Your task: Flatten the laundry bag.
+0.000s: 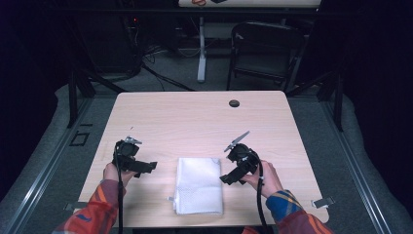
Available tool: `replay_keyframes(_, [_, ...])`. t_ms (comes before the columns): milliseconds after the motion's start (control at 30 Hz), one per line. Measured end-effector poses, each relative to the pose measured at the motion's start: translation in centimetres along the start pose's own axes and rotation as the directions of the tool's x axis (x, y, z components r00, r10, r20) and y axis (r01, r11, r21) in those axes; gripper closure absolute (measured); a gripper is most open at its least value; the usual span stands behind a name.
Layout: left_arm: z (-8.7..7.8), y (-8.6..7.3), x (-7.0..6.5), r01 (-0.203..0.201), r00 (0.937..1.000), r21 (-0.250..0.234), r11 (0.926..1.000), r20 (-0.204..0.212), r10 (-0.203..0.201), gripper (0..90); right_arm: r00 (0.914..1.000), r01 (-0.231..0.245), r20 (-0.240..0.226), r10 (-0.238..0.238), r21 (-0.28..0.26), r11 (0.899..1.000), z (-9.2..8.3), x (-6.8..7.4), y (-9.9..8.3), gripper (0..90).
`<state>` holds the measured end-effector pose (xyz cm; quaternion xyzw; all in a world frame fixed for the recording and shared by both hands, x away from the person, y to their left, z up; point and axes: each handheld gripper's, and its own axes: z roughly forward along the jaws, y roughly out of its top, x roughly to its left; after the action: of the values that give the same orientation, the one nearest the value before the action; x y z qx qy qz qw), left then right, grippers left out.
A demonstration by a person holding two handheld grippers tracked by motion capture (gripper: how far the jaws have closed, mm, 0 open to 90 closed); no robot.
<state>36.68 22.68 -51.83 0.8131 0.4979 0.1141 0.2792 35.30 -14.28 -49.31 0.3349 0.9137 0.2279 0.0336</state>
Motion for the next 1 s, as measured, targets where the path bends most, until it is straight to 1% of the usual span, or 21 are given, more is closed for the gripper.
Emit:
replay_keyframes(33, [0.0, 0.0, 0.0, -0.004, 1.0000, 0.003, 1.0000, -0.001, 0.004, 0.0, 1.0000, 0.007, -0.004, -0.007, 0.000, 1.000, 0.2, 0.4, 0.3, 7.4])
replay_keyframes(67, [0.0, 0.0, 0.0, -0.005, 1.0000, 0.002, 1.0000, -0.001, 0.005, 0.0, 1.0000, 0.007, -0.004, -0.007, 0.000, 1.000, 0.2, 0.4, 0.3, 7.4])
replay_keyframes(100, [0.0, 0.0, 0.0, -0.007, 1.0000, 0.004, 1.0000, -0.001, 0.007, 0.0, 0.9995, 0.029, -0.016, -0.029, 0.007, 1.000, 0.7, 1.0, 1.0, 8.3])
replay_keyframes(200, [0.0, 0.0, 0.0, -0.010, 0.9999, 0.009, 0.9999, 0.003, 0.010, 0.0, 0.9988, 0.042, -0.026, -0.042, 0.005, 0.999, 1.2, 1.6, 1.7, 9.0])
replay_keyframes(267, [0.0, 0.0, 0.0, -0.010, 0.9999, 0.007, 0.9999, 0.001, 0.010, 0.0, 0.9969, 0.069, -0.039, -0.068, 0.011, 0.998, 1.8, 2.5, 2.5, 11.0])
replay_keyframes(333, [0.0, 0.0, 0.0, -0.010, 1.0000, 0.008, 0.9999, 0.000, 0.010, 0.0, 0.9965, 0.072, -0.043, -0.071, 0.011, 0.997, 2.0, 2.8, 2.7, 11.5])
replay_keyframes(400, [0.0, 0.0, 0.0, -0.013, 0.9999, 0.013, 0.9998, 0.000, 0.013, 0.0, 0.9944, 0.090, -0.056, -0.089, 0.012, 0.996, 2.5, 3.3, 3.2, 12.4])
replay_keyframes(433, [0.0, 0.0, 0.0, -0.013, 0.9999, 0.016, 0.9998, -0.002, 0.013, 0.0, 0.9922, 0.109, -0.064, -0.107, 0.014, 0.994, 3.0, 4.0, 3.7, 13.7])
replay_keyframes(500, [0.0, 0.0, 0.0, -0.014, 0.9999, 0.016, 0.9998, -0.003, 0.014, 0.0, 0.9911, 0.115, -0.068, -0.114, 0.016, 0.993, 3.2, 4.2, 3.8, 14.1])
replay_keyframes(533, [0.0, 0.0, 0.0, -0.014, 0.9999, 0.016, 0.9998, -0.003, 0.014, 0.0, 0.9893, 0.128, -0.072, -0.127, 0.016, 0.992, 3.6, 4.9, 4.2, 16.3])
replay_keyframes(600, [0.0, 0.0, 0.0, -0.013, 0.9999, 0.021, 0.9997, -0.001, 0.013, 0.0, 0.9863, 0.145, -0.083, -0.143, 0.019, 0.989, 4.0, 5.6, 4.5, 19.5])
replay_keyframes(633, [0.0, 0.0, 0.0, -0.015, 0.9999, 0.021, 0.9997, -0.001, 0.015, 0.0, 0.9863, 0.145, -0.083, -0.143, 0.019, 0.989, 4.0, 5.6, 4.5, 19.5])
replay_keyframes(667, [0.0, 0.0, 0.0, -0.016, 0.9999, 0.019, 0.9997, -0.001, 0.017, 0.0, 0.9850, 0.152, -0.086, -0.149, 0.023, 0.988, 4.2, 5.9, 4.7, 22.1])
replay_keyframes(733, [0.0, 0.0, 0.0, -0.018, 0.9998, 0.018, 0.9997, 0.000, 0.018, 0.0, 0.9810, 0.173, -0.094, -0.170, 0.029, 0.985, 4.7, 6.5, 5.0, 24.0])
replay_keyframes(767, [0.1, 0.0, -0.1, -0.015, 0.9999, 0.020, 0.9997, -0.002, 0.015, 0.0, 0.9778, 0.189, -0.099, -0.184, 0.038, 0.981, 5.3, 7.1, 5.4, 30.3])
replay_keyframes(833, [0.1, 0.0, 0.0, -0.015, 0.9999, 0.021, 0.9997, -0.001, 0.015, 0.0, 0.9776, 0.190, -0.100, -0.185, 0.038, 0.981, 5.6, 7.3, 5.5, 31.5])
replay_keyframes(867, [0.1, 0.0, 0.0, -0.013, 0.9999, 0.024, 0.9996, 0.000, 0.013, 0.0, 0.9760, 0.192, -0.111, -0.187, 0.038, 0.981, 5.9, 7.5, 5.5, 32.8])
replay_keyframes(900, [0.1, 0.0, 0.0, -0.016, 0.9999, 0.024, 0.9996, 0.001, 0.016, 0.0, 0.9758, 0.192, -0.115, -0.186, 0.044, 0.980, 6.3, 7.6, 5.6, 35.1])
replay_keyframes(933, [0.1, 0.0, 0.0, -0.017, 0.9999, 0.023, 0.9996, 0.002, 0.017, 0.0, 0.9739, 0.200, -0.122, -0.191, 0.066, 0.977, 7.1, 7.8, 5.6, 38.3])
replay_keyframes(967, [0.1, 0.0, 0.0, -0.016, 0.9999, 0.025, 0.9996, 0.002, 0.016, 0.0, 0.9739, 0.200, -0.122, -0.191, 0.066, 0.977, 7.1, 7.8, 5.6, 38.3])
replay_keyframes(1000, [0.1, 0.0, 0.0, -0.014, 0.9999, 0.028, 0.9995, 0.003, 0.014, 0.0, 0.9726, 0.209, -0.120, -0.199, 0.080, 0.975, 7.5, 7.9, 5.6, 39.4])
